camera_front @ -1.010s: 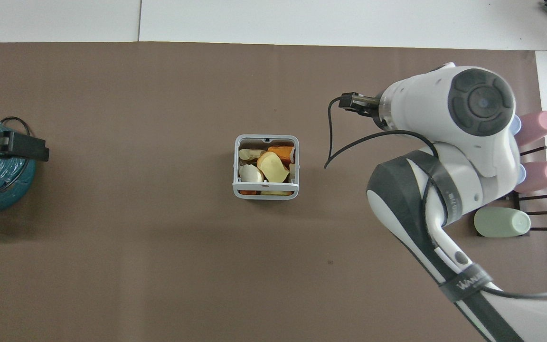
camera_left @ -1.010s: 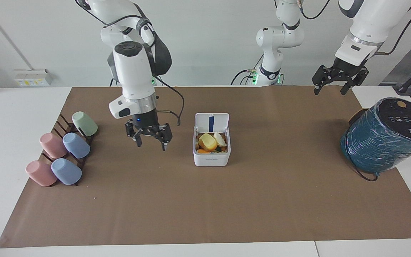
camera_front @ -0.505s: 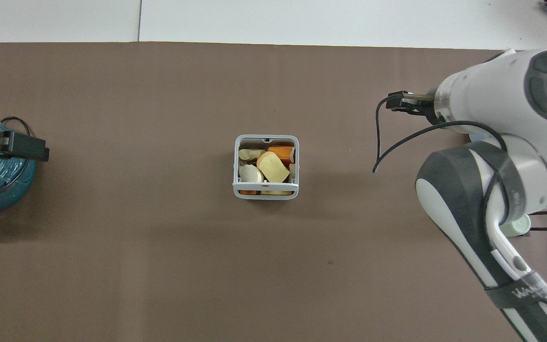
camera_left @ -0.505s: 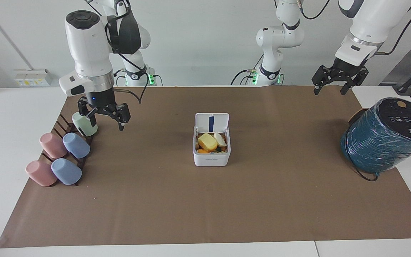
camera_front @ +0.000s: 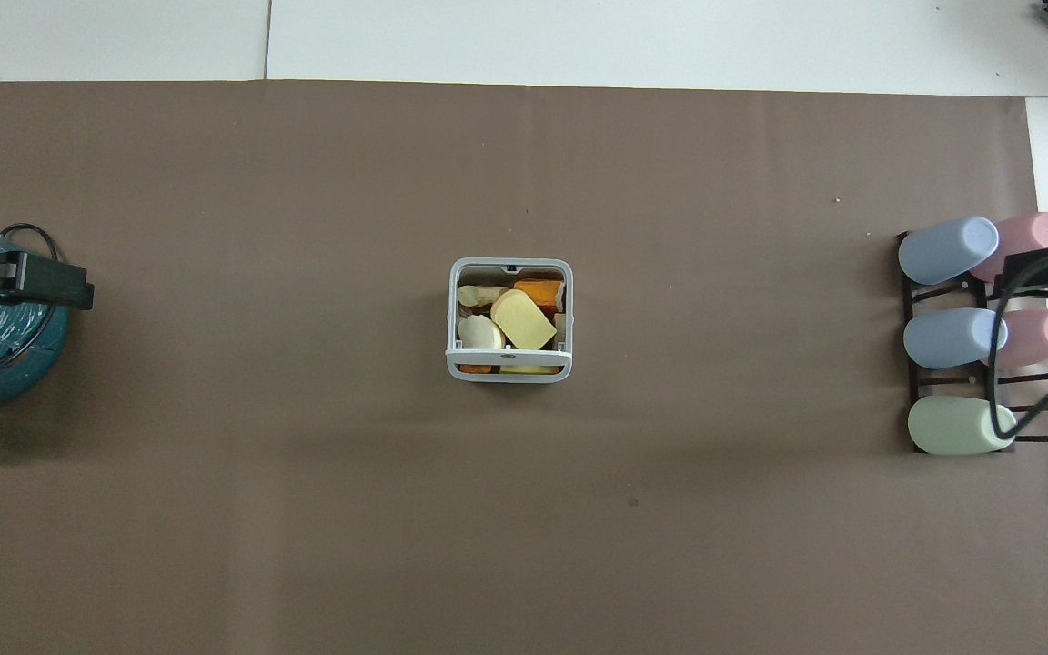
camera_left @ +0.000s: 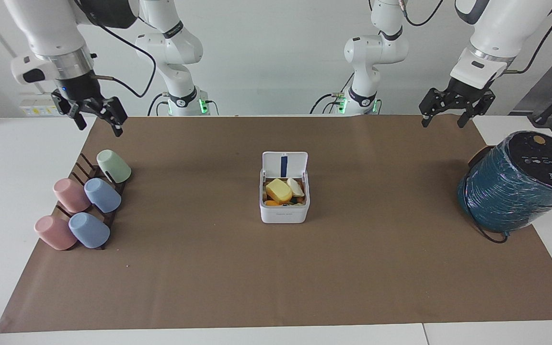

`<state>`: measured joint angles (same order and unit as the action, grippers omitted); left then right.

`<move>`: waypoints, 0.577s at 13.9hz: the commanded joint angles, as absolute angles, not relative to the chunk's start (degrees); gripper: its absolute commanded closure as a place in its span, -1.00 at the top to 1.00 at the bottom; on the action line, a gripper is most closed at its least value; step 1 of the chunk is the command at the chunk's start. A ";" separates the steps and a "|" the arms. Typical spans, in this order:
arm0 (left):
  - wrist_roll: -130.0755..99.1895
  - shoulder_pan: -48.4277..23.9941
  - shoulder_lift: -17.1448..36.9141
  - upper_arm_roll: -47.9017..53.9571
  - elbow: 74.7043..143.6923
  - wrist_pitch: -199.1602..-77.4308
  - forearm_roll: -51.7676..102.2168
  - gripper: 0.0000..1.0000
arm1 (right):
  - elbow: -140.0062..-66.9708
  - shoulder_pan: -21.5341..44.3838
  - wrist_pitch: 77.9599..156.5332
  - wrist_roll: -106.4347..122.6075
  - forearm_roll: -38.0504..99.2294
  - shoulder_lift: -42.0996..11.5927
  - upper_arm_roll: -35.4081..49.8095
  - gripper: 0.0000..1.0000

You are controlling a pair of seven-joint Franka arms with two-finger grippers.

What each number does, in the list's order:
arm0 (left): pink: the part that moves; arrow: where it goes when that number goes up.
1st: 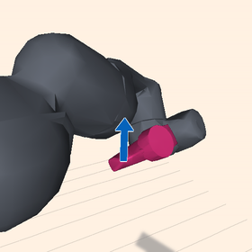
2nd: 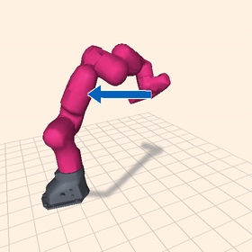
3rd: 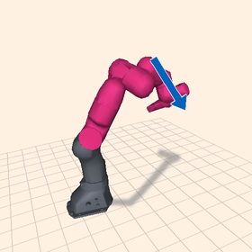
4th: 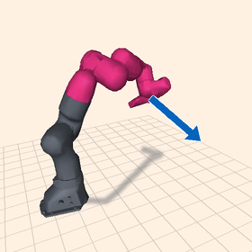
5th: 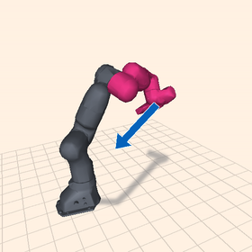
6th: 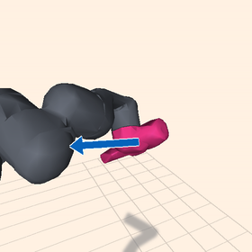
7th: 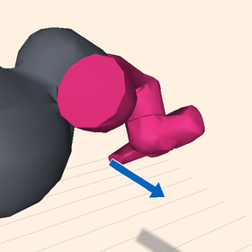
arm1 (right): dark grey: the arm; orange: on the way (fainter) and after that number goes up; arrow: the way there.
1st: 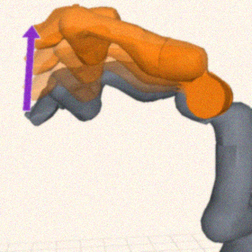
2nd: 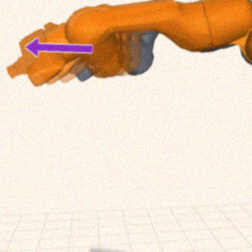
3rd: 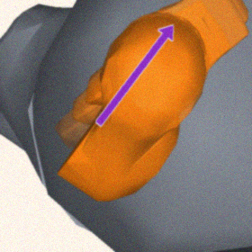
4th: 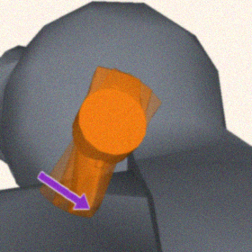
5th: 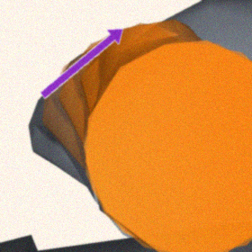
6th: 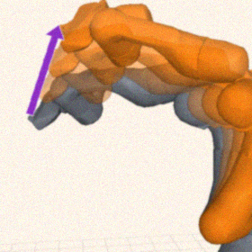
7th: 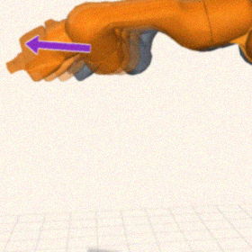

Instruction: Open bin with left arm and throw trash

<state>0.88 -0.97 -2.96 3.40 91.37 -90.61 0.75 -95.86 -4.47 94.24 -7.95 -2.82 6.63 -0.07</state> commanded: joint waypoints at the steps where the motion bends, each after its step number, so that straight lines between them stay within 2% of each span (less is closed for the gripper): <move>1: 1.32 -0.18 -4.66 3.78 93.43 -91.14 -0.35 1.00 | -93.86 -3.52 90.88 -5.62 -2.28 6.50 -1.05 1.00; 8: 1.85 0.62 -4.92 3.60 93.78 -91.05 -0.62 1.00 | -95.10 -3.52 90.70 -5.45 -1.41 6.33 -0.44 1.00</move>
<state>0.99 -0.21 -3.11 3.21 91.73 -90.58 0.63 -94.78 -3.34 91.63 -6.38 -2.75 6.22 -0.62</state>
